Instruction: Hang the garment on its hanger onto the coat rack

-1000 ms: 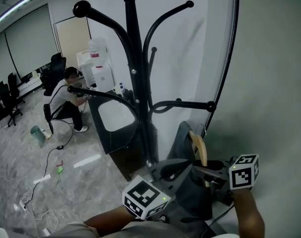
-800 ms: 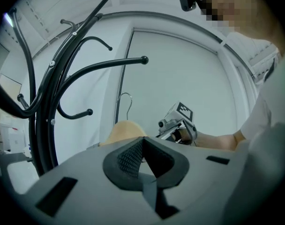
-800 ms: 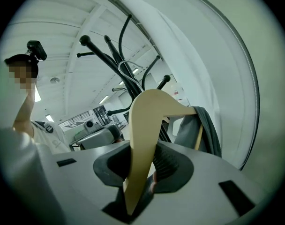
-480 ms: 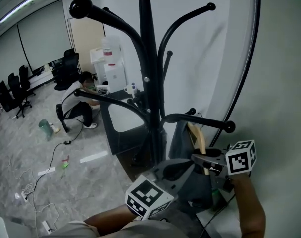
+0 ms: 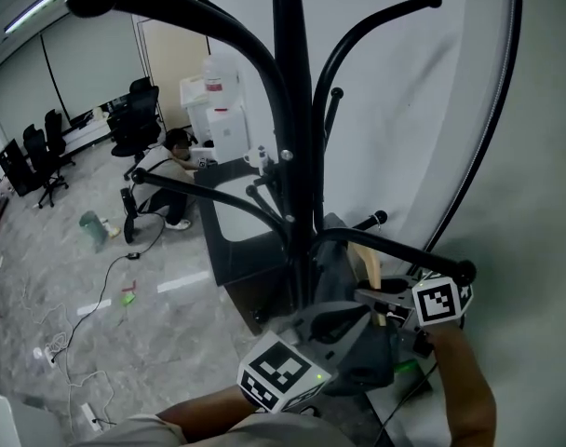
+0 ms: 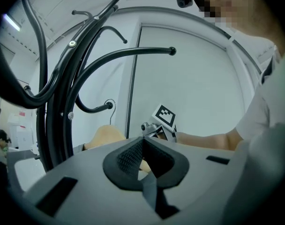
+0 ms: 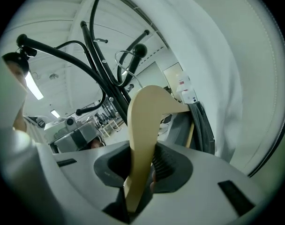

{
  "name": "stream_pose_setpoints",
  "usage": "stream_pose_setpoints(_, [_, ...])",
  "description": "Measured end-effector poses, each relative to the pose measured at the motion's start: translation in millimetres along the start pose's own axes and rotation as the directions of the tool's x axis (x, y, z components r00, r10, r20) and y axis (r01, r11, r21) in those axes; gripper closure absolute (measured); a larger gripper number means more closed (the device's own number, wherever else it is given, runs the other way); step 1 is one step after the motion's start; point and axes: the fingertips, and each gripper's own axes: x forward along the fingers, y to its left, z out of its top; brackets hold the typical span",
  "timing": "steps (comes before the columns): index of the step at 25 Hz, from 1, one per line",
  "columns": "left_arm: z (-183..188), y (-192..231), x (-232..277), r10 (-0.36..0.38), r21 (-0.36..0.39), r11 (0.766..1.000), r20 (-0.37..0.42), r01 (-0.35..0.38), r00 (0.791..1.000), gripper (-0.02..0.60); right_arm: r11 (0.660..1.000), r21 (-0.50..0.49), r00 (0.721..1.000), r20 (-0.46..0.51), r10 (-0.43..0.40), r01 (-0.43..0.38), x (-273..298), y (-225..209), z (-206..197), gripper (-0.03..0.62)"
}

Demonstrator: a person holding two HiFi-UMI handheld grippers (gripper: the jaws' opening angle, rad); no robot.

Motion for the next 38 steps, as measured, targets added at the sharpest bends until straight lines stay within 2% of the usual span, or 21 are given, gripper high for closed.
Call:
stream_pose_setpoints(7, [-10.3,5.6,-8.8,0.014,-0.025,1.000,-0.015,-0.015,1.000,0.577,1.000,-0.005,0.999,-0.044,0.017,-0.017,23.4,3.5,-14.8,0.490])
stream_pose_setpoints(15, [-21.1,8.3,-8.6,0.029,-0.037,0.999,-0.035,-0.030,0.999,0.576,0.997,-0.046,0.998,-0.033,0.055,-0.056,34.2,8.8,-23.0,0.490])
stream_pose_setpoints(19, [-20.0,10.3,-8.1,0.018,-0.036,0.999,-0.020,-0.019,1.000,0.576,0.997,-0.071,1.000,0.026,-0.010,0.012,26.4,7.2,-9.4,0.448])
stream_pose_setpoints(24, [-18.3,15.0,-4.9,0.003,-0.033,0.999,-0.011,-0.003,1.000,0.575,0.987,-0.090,0.989,0.080,-0.125,0.132,7.1,6.9,0.1,0.448])
stream_pose_setpoints(30, [-18.0,11.0,-1.9,-0.012,-0.032,0.999,-0.014,0.012,1.000,0.577,0.977,-0.074,0.972,0.139,-0.190,0.201,-9.7,12.6,0.0,0.453])
stream_pose_setpoints(32, [-15.7,7.7,-4.4,-0.019,-0.025,1.000,-0.011,0.018,1.000,0.577,0.971,-0.069,0.963,0.167,-0.213,0.227,-17.0,19.1,2.0,0.476])
stream_pose_setpoints(35, [-12.7,7.1,-6.9,-0.020,-0.030,0.999,-0.006,0.020,1.000,0.576,0.963,-0.072,0.949,0.204,-0.242,0.261,-24.3,25.7,5.6,0.549])
stream_pose_setpoints(38, [-14.0,6.1,-8.4,-0.021,-0.031,0.999,-0.006,0.021,1.000,0.576,0.959,-0.084,0.944,0.221,-0.246,0.270,-25.6,31.6,3.5,0.577])
